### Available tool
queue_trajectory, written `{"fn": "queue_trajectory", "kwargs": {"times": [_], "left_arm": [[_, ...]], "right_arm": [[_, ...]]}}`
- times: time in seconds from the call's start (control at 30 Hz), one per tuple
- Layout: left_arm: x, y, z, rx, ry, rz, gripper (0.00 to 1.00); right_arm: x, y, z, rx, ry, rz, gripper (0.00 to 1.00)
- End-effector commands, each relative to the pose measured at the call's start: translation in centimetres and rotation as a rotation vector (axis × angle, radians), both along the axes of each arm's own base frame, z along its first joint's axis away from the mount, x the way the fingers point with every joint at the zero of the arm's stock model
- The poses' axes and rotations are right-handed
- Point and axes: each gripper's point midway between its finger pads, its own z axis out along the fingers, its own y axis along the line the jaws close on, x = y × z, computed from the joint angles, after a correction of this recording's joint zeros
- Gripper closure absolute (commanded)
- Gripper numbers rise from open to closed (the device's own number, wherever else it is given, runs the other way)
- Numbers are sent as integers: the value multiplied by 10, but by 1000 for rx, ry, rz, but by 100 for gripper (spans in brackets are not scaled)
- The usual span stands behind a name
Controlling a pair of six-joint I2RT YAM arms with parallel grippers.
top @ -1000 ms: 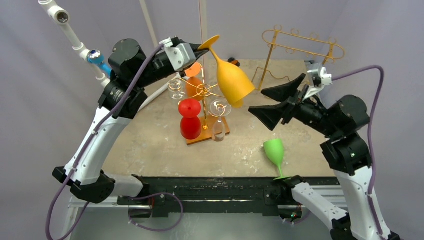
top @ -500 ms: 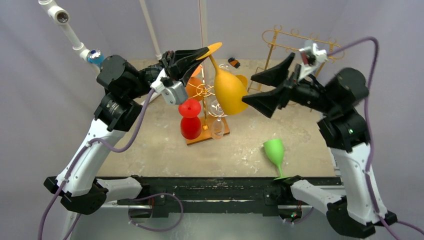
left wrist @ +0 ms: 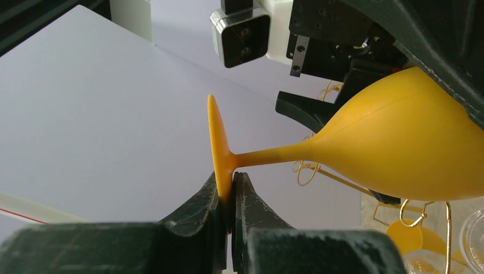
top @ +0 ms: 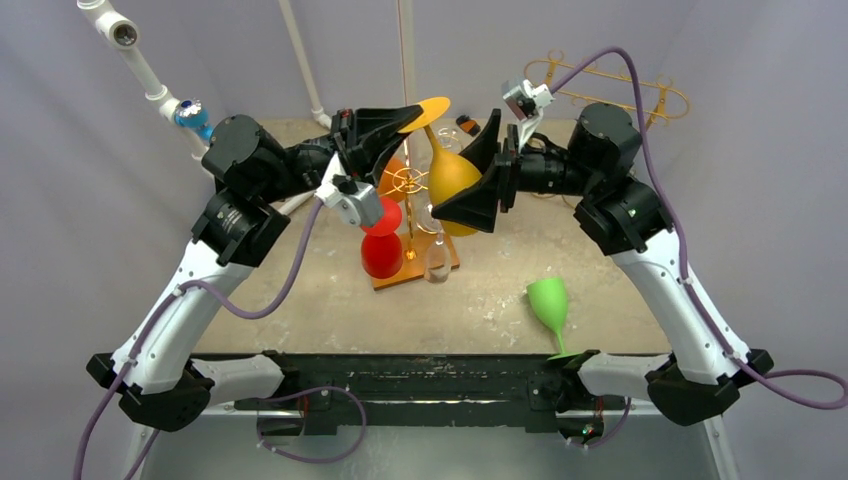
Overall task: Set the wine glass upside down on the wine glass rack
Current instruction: Turn the wine glass upside down at the wine rack.
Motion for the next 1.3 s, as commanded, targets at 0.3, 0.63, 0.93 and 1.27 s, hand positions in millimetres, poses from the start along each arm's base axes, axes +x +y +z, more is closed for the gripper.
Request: {"fn": "queue_trajectory", "kwargs": {"times": [0.3, 0.63, 0.93, 1.27], "left_arm": [[-5, 10, 30, -123, 61, 6, 89], [22, 51, 24, -259, 473, 248, 0], [24, 81, -8, -268, 689, 409, 0], [25, 80, -18, -233, 719, 426, 0]], "right_arm": [[4, -15, 20, 47, -108, -144, 66], [49, -87, 18, -22, -246, -668, 80], [86, -127, -70, -179, -242, -922, 78], [117, -152, -112, -233, -220, -962, 77]]}}
